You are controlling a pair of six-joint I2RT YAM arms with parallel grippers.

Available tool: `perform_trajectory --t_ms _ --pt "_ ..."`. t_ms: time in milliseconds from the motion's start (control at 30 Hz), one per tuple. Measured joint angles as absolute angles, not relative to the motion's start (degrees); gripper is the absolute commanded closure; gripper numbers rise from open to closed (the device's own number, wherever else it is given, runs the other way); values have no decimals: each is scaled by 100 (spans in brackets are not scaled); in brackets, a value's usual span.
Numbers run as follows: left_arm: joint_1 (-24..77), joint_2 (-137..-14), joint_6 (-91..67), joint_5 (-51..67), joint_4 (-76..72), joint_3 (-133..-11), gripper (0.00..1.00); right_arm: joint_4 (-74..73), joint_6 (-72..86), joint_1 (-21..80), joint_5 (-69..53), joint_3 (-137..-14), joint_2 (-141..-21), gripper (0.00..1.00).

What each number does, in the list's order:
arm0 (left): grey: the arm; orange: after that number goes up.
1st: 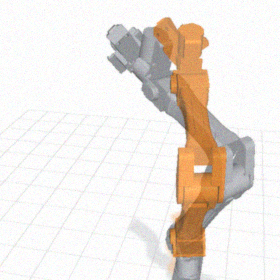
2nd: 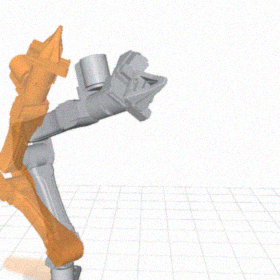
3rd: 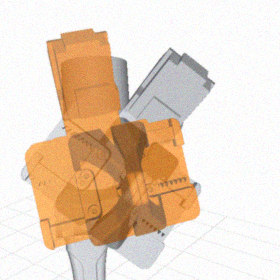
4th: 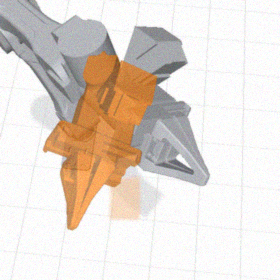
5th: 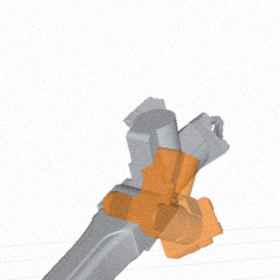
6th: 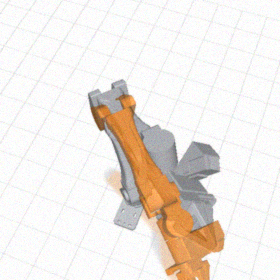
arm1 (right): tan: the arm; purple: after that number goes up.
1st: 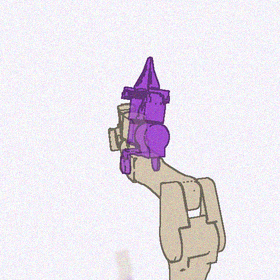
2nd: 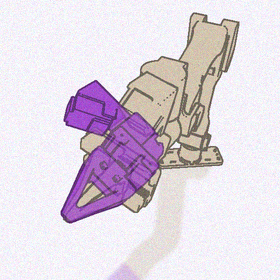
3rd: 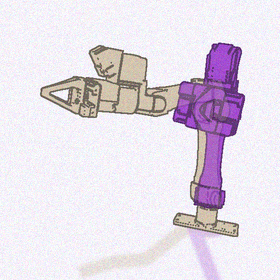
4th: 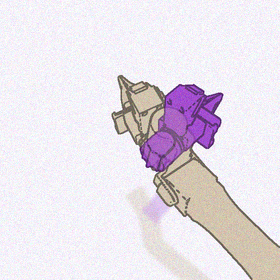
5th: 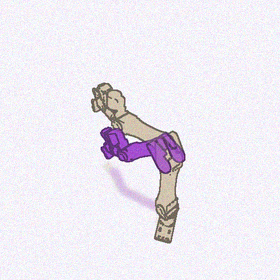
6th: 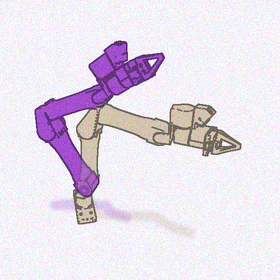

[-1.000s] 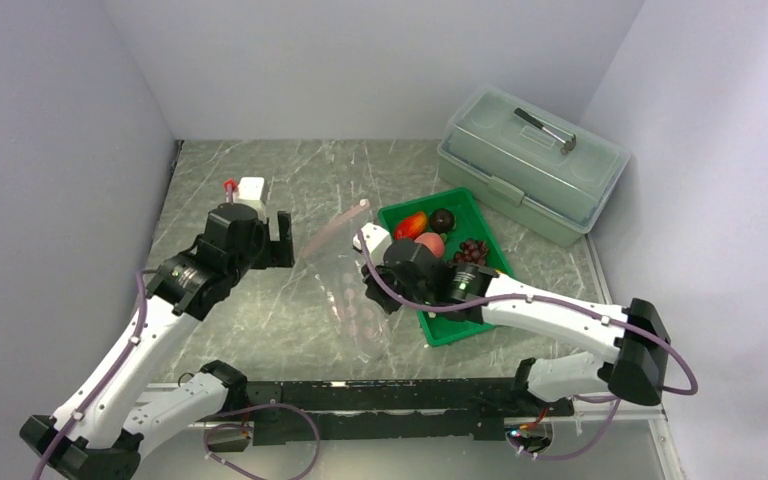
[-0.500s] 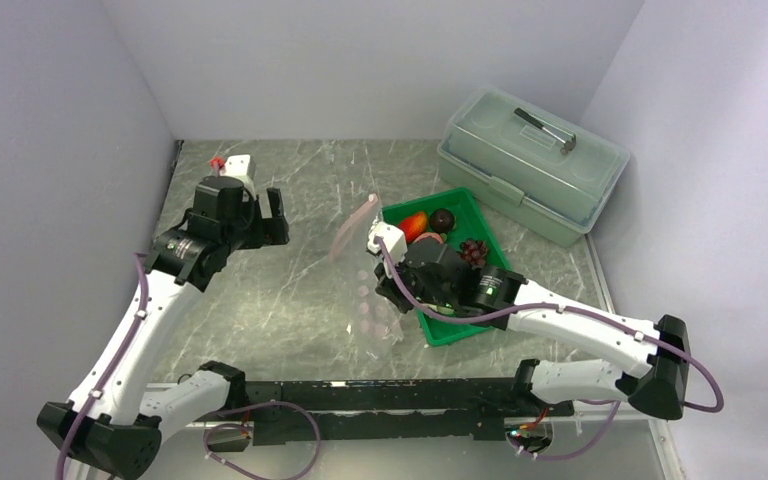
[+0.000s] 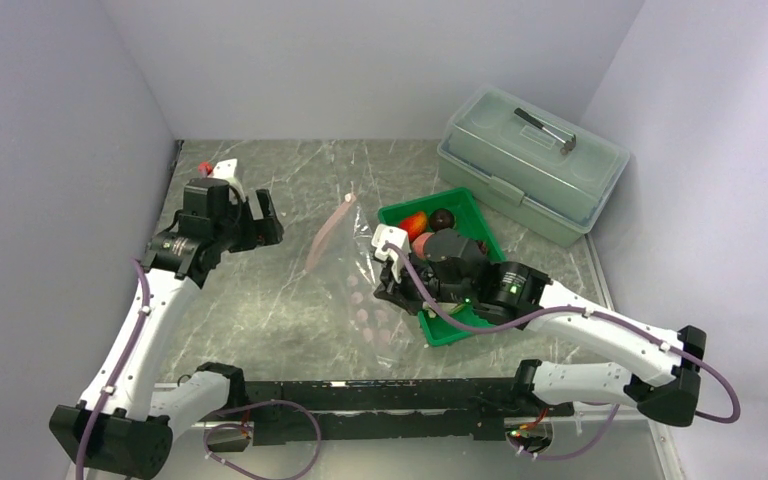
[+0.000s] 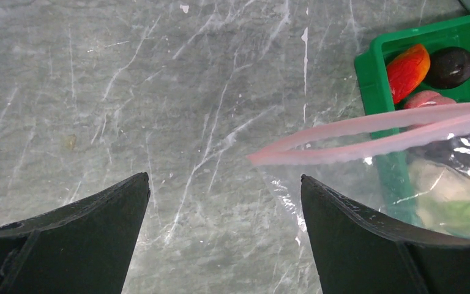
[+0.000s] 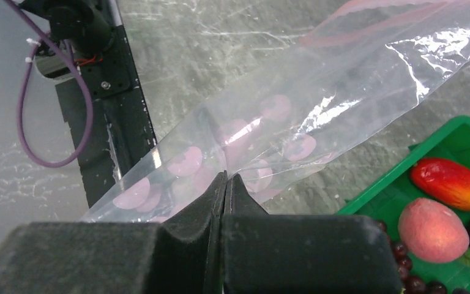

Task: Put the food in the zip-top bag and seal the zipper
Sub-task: Open the zipper of the food storage bag.

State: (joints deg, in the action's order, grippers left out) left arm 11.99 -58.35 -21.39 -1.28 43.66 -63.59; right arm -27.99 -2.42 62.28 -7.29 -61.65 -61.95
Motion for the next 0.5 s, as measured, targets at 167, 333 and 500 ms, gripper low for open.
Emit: perform_trajectory --t_ms 167,333,500 --pt "996 -5837 -2182 174 4257 -6287 2 -2998 -596 6228 -1052 -6318 -6106 100" --pt "950 -5837 -2176 471 4204 -6252 3 -3299 -943 6228 -1321 -6479 -5968 100" --pt "926 -5835 -2176 869 4071 -6182 4 -3616 -1199 6228 -1544 -6718 -5758 100"
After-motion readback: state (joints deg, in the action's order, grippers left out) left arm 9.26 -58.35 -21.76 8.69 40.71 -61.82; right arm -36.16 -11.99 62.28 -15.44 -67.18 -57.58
